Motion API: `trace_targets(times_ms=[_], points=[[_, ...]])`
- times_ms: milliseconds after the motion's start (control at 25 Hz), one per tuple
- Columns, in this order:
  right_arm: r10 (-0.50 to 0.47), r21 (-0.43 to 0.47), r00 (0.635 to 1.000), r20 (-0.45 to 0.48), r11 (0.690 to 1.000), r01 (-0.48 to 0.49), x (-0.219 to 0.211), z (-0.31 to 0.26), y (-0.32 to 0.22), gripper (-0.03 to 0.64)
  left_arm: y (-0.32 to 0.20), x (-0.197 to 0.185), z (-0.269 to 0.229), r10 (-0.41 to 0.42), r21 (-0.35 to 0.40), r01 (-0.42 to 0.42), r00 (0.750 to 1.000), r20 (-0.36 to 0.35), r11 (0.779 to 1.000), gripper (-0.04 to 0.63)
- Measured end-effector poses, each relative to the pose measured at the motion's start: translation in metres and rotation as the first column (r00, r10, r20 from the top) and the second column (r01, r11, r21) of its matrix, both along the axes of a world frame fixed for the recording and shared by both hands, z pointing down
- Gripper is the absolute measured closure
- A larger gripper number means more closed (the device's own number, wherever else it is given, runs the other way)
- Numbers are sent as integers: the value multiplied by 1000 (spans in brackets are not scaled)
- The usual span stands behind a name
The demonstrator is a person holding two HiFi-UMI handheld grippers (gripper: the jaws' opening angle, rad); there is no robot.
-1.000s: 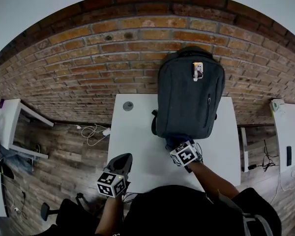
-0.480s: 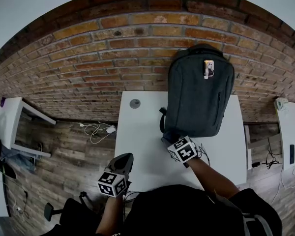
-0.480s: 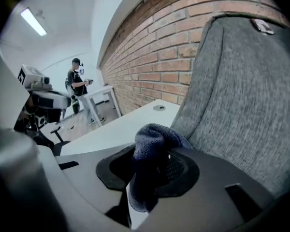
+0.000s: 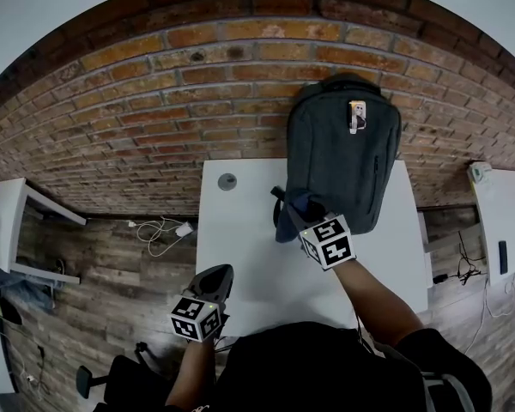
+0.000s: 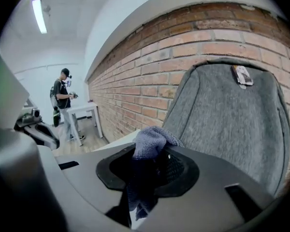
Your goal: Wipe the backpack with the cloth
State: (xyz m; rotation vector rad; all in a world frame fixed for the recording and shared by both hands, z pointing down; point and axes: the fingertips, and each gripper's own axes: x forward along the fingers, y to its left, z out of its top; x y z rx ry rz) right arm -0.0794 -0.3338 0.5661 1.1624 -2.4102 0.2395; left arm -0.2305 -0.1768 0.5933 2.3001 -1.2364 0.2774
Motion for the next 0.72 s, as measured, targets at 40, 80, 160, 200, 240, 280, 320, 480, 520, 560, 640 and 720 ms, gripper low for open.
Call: trace_targets(times_ms=[40, 80, 160, 200, 240, 280, 320, 480, 520, 560, 640, 720], points=[[5, 10, 1000, 2, 1000, -5, 1, -7, -7, 515, 1, 0, 1, 0, -2, 0, 1000, -3, 1000, 598], [10, 19, 1000, 7, 1000, -10, 1, -15, -14, 515, 1, -1, 1, -1, -3, 1, 1000, -5, 1000, 598], [21, 39, 1000, 18, 999, -22, 4, -32, -31, 515, 2, -2, 1, -10, -1, 10, 1000, -11, 1000, 598], [27, 53, 999, 20, 998, -28, 6, -41, -39, 515, 2, -4, 1, -17, 0, 17, 1000, -13, 1000, 598], [33, 69, 999, 20, 997, -34, 9, -50, -48, 515, 3, -5, 1, -24, 1, 24, 1000, -16, 1000, 598], [39, 83, 999, 19, 996, -40, 11, -59, -58, 515, 4, -7, 2, -32, 0, 32, 999, -19, 1000, 598], [45, 95, 999, 19, 994, -46, 13, -67, -67, 515, 5, -8, 3, -38, -4, 38, 999, -21, 999, 598], [85, 135, 996, 7, 987, -86, 22, -95, -100, 515, 8, -11, 7, -54, -18, 54, 998, -28, 998, 598], [99, 147, 995, 1, 984, -98, 23, -102, -108, 515, 8, -11, 7, -59, -17, 59, 998, -31, 998, 600], [112, 160, 994, -6, 981, -110, 25, -109, -115, 515, 9, -11, 7, -64, -18, 64, 997, -34, 998, 598], [132, 192, 991, -17, 973, -126, 26, -124, -128, 515, 12, -11, 10, -73, -25, 72, 996, -40, 997, 598], [133, 229, 991, -20, 965, -125, 23, -141, -138, 515, 15, -11, 14, -83, -36, 81, 996, -45, 996, 598]])
